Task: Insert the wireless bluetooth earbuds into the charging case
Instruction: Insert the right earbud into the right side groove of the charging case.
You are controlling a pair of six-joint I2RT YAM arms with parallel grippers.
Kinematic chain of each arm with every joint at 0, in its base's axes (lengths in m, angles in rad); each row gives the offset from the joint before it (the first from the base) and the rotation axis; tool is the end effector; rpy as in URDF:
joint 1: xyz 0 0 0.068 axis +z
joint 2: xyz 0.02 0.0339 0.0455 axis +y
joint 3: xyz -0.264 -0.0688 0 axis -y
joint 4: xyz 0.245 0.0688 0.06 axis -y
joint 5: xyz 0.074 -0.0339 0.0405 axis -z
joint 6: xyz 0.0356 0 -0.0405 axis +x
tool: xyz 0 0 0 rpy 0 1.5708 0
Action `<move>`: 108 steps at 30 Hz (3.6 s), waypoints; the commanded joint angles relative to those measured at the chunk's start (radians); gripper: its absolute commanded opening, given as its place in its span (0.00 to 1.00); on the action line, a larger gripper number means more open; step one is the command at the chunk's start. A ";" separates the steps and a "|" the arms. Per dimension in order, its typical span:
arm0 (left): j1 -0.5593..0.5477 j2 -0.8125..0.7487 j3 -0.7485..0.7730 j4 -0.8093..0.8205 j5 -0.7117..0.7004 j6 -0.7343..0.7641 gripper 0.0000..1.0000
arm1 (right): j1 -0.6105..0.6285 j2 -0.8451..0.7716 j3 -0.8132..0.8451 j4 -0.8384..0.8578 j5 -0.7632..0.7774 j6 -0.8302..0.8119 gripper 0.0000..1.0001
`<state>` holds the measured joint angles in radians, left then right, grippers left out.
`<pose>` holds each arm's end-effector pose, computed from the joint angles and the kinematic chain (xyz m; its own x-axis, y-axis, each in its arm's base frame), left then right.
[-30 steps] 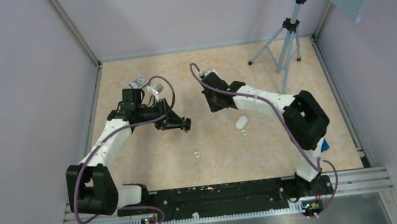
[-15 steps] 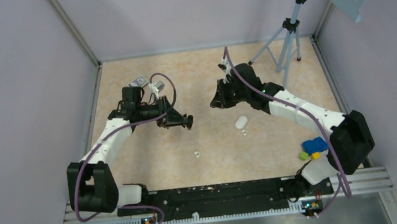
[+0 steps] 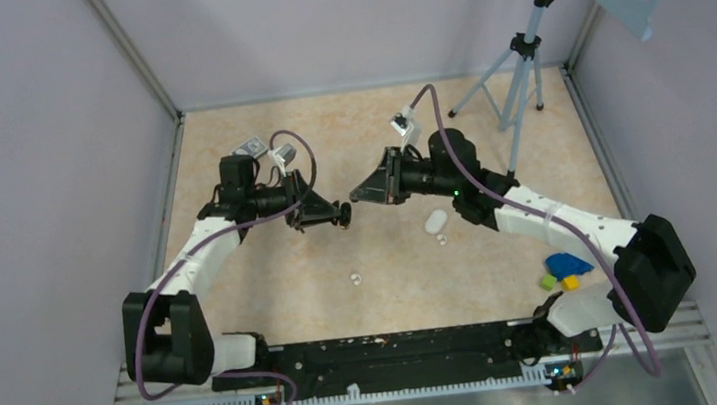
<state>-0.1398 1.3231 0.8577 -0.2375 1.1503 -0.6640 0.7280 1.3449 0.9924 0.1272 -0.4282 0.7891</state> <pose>0.2615 -0.0696 0.2559 -0.9642 -0.1184 -0.2372 0.1935 0.2974 -0.9349 0.2255 0.2208 0.3188 -0.7615 0.1861 -0.6208 -0.5209 0.3942 0.7571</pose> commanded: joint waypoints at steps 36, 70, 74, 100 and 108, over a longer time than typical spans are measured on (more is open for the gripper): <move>0.009 -0.036 -0.006 0.070 -0.012 -0.068 0.00 | 0.077 0.053 -0.015 0.113 0.015 0.129 0.00; 0.012 -0.002 0.062 -0.088 0.063 0.116 0.00 | 0.003 0.088 0.048 0.057 -0.062 0.374 0.00; 0.012 0.003 0.070 -0.098 0.063 0.127 0.00 | 0.001 0.084 0.029 0.083 -0.062 0.379 0.00; 0.012 -0.011 0.066 -0.057 0.017 0.046 0.00 | 0.064 0.153 0.146 -0.118 -0.125 0.147 0.00; 0.012 -0.001 0.058 -0.056 0.020 0.036 0.00 | 0.068 0.163 0.140 -0.108 -0.133 0.152 0.00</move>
<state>-0.1322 1.3186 0.8886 -0.3367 1.1549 -0.6209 0.7856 1.5070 1.0943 0.0010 -0.5472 0.9531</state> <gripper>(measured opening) 0.331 0.083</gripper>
